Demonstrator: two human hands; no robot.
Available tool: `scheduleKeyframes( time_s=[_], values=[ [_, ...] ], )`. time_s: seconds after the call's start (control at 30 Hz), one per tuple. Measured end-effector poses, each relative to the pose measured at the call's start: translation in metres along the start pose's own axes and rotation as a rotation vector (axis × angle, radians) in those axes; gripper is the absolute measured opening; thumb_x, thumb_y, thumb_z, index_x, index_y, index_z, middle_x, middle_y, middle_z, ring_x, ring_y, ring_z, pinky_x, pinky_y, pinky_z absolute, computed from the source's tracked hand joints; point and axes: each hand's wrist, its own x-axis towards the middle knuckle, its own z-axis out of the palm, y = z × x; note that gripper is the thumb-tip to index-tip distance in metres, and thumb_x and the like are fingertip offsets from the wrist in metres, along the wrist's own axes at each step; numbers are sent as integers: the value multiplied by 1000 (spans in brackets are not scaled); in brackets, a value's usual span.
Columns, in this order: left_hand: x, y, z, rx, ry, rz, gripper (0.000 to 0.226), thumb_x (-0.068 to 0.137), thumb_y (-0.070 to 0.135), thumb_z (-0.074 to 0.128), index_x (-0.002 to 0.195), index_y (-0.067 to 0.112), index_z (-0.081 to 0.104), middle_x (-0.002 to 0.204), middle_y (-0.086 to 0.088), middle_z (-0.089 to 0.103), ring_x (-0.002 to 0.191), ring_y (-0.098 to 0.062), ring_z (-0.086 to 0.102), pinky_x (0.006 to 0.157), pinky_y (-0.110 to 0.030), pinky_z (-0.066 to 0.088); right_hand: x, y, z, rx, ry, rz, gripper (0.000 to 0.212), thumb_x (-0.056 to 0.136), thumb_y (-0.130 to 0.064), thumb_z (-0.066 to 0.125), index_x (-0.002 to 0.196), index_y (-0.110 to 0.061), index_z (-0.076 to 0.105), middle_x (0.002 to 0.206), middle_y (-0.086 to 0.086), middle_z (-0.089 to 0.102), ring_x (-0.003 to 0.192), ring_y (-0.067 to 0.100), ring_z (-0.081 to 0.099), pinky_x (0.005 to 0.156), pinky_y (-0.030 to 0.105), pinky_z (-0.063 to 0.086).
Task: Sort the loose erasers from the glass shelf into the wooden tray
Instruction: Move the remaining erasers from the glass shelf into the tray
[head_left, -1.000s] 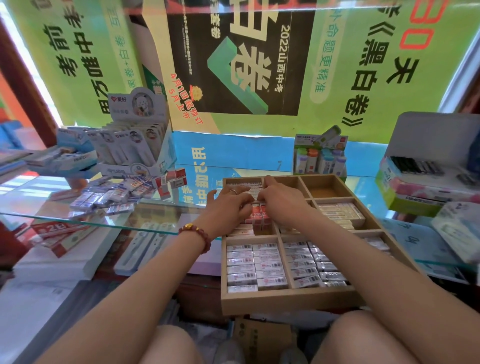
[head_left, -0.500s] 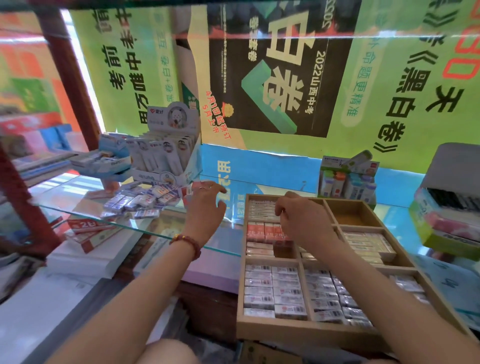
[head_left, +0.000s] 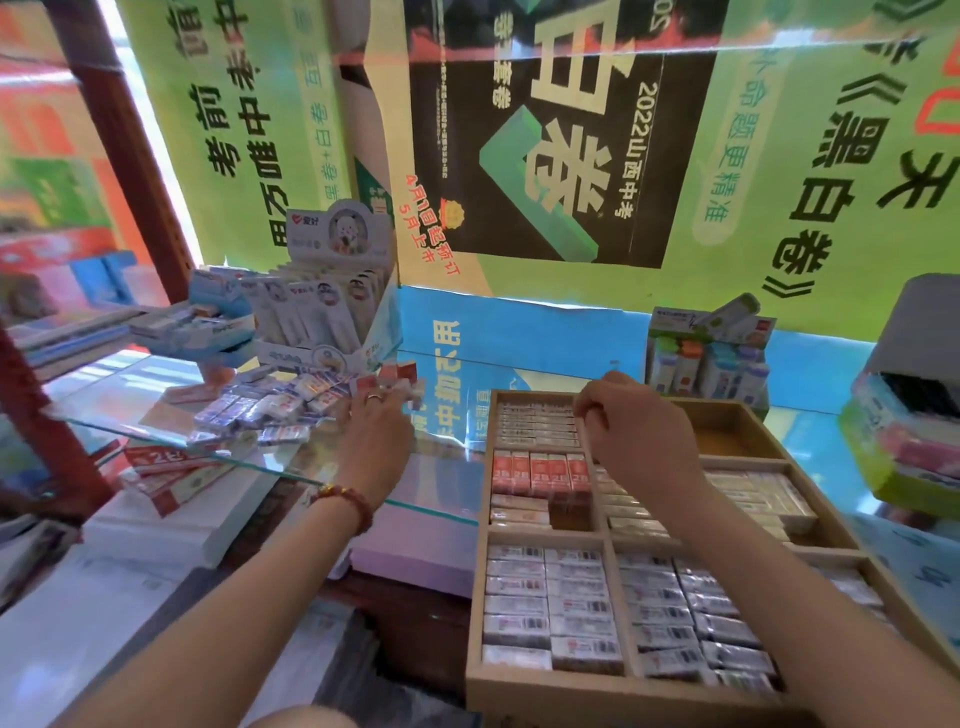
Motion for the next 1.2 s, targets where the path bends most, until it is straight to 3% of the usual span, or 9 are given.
scheduleKeyframes(
  time_s=[0.13,0.3,0.43,0.57,0.73,0.87,0.93,1.0,1.2],
  values=[
    [-8,48,-26,-513,28,87,7,92,15,56,88,19,60,91,8,66,87,-14,61,72,-23,39,-1,10,4,76,58,23,20,94,-16,45,103,-22,63,95,-4,62,74,14,58,64,32,52],
    [-10,99,-51,-775,-76,240,15,94,6,47,87,20,45,84,13,55,82,-6,54,71,-20,40,0,2,3,250,-103,-12,37,99,-30,46,135,-27,46,108,-8,58,80,10,58,71,30,47],
    [-21,116,-54,-744,-82,347,21,92,2,45,98,21,39,80,-1,54,74,-23,54,66,-39,43,1,-1,4,388,-67,7,11,95,-23,54,106,-22,56,70,-18,46,60,5,46,54,24,35],
    [-25,111,-54,-756,-81,283,24,92,0,45,105,18,36,78,-6,58,68,-24,53,66,-38,40,1,-4,-3,543,-139,-41,34,89,-18,59,119,-31,48,92,-18,56,56,7,50,58,31,46],
    [-31,105,-52,-770,-125,167,38,89,5,57,120,12,36,93,-4,66,74,-1,51,68,-13,30,4,-9,-2,442,-158,-72,17,94,-23,56,110,-25,59,96,-11,60,71,10,55,67,29,48],
    [-34,101,-42,-593,-246,99,46,88,16,61,127,16,38,114,1,58,101,-17,57,89,-32,44,5,0,5,304,-141,82,19,94,-22,56,111,-24,64,87,-10,57,83,12,57,70,24,41],
    [-38,98,-38,-427,-318,149,30,90,18,55,120,17,50,116,1,58,105,-20,56,95,-39,41,5,3,8,195,-210,94,23,95,-22,52,113,-26,66,104,-6,63,101,16,59,78,28,47],
    [-40,94,-38,-345,-326,190,22,92,17,48,111,18,60,110,0,62,103,-18,56,97,-38,39,7,3,6,59,-273,56,26,96,-24,50,116,-26,66,119,-5,60,108,17,57,85,33,49],
    [-39,95,-43,-273,-273,215,24,92,16,46,106,18,65,103,2,67,97,-17,58,96,-32,36,12,1,10,-9,-314,-11,24,95,-21,54,112,-27,70,107,-5,53,96,17,58,79,32,49]
  ],
)
